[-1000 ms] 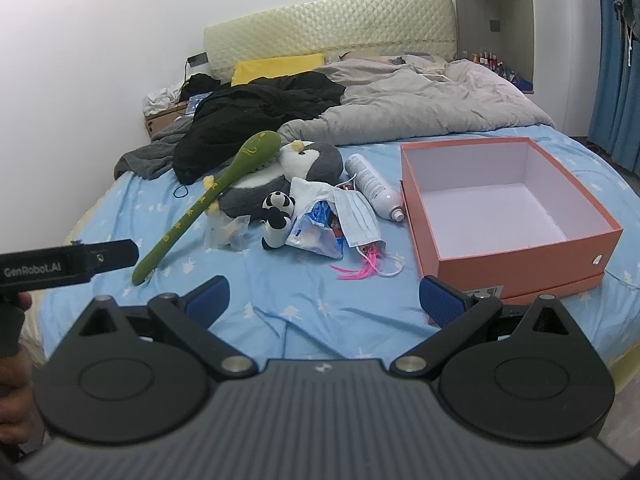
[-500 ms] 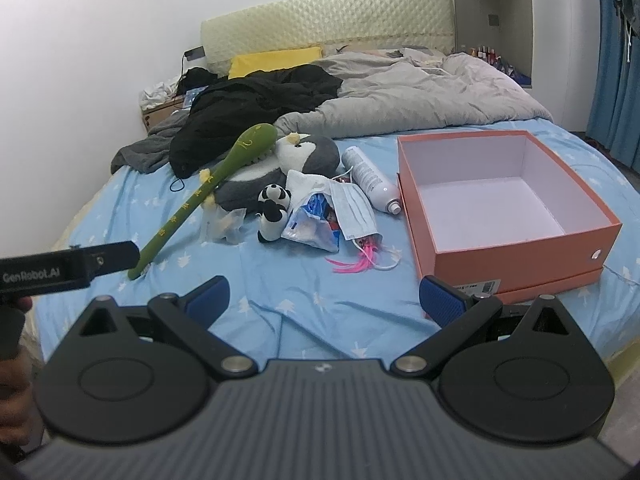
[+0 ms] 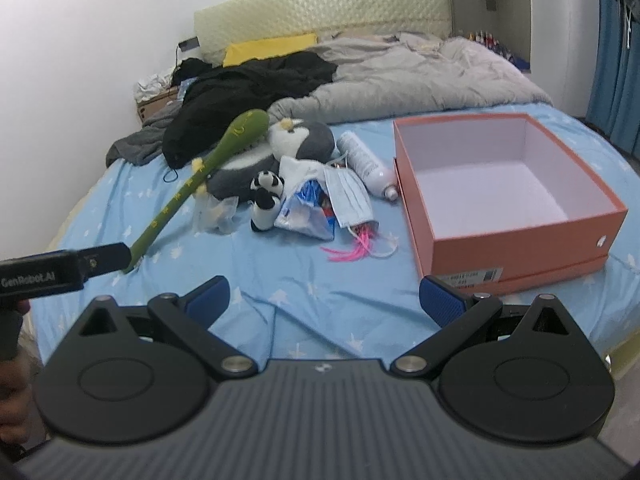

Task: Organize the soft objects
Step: 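Move both tools toward the plush toys and bags on the bed, then close the left tool on the panda plush while the right tool grasps the blue plastic bag, then lift the panda plush with the left tool while the right tool lifts the blue bag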

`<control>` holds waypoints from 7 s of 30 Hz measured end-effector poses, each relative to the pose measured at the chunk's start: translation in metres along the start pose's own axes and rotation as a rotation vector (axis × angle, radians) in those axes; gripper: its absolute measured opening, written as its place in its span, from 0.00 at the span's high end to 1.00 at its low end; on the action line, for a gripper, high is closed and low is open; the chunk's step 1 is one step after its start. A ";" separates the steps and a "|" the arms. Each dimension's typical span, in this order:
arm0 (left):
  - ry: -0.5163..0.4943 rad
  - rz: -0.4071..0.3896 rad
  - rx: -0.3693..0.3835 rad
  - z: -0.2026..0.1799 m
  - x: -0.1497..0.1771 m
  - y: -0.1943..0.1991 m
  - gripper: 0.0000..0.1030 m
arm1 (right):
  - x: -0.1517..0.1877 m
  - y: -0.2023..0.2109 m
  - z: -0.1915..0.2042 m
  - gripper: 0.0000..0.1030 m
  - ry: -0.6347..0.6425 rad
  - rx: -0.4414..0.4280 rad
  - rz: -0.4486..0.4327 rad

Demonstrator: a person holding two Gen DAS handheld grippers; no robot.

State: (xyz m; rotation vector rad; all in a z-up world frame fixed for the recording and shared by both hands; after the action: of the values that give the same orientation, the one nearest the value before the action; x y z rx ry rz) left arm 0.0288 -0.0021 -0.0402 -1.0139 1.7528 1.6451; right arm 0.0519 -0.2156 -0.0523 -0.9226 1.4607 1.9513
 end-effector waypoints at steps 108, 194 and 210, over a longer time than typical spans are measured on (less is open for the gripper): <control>0.180 0.109 0.204 0.047 -0.020 -0.278 0.77 | -0.036 -0.236 0.020 0.82 0.080 -0.173 0.101; 0.131 0.228 0.179 0.014 0.031 -0.178 0.57 | 0.013 -0.152 -0.002 0.88 -0.072 -0.118 0.202; 0.104 0.059 0.218 -0.028 -0.053 -0.137 0.57 | -0.059 -0.093 -0.010 0.88 -0.007 -0.130 0.001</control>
State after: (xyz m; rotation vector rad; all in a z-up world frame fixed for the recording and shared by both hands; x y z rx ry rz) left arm 0.1734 -0.0175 -0.0752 -0.9693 1.9981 1.4200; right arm 0.1612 -0.2003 -0.0638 -0.9699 1.3427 2.0680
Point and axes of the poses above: each gripper's, at about its wrist camera, not at the fingertips, and y roughly against the way its jaws point, z to its left, x to its underside, the point moved 1 cm from there along -y, roughly the way its jaws point, and after that the axes turned 2 degrees about -z, right-handed, at the moved point
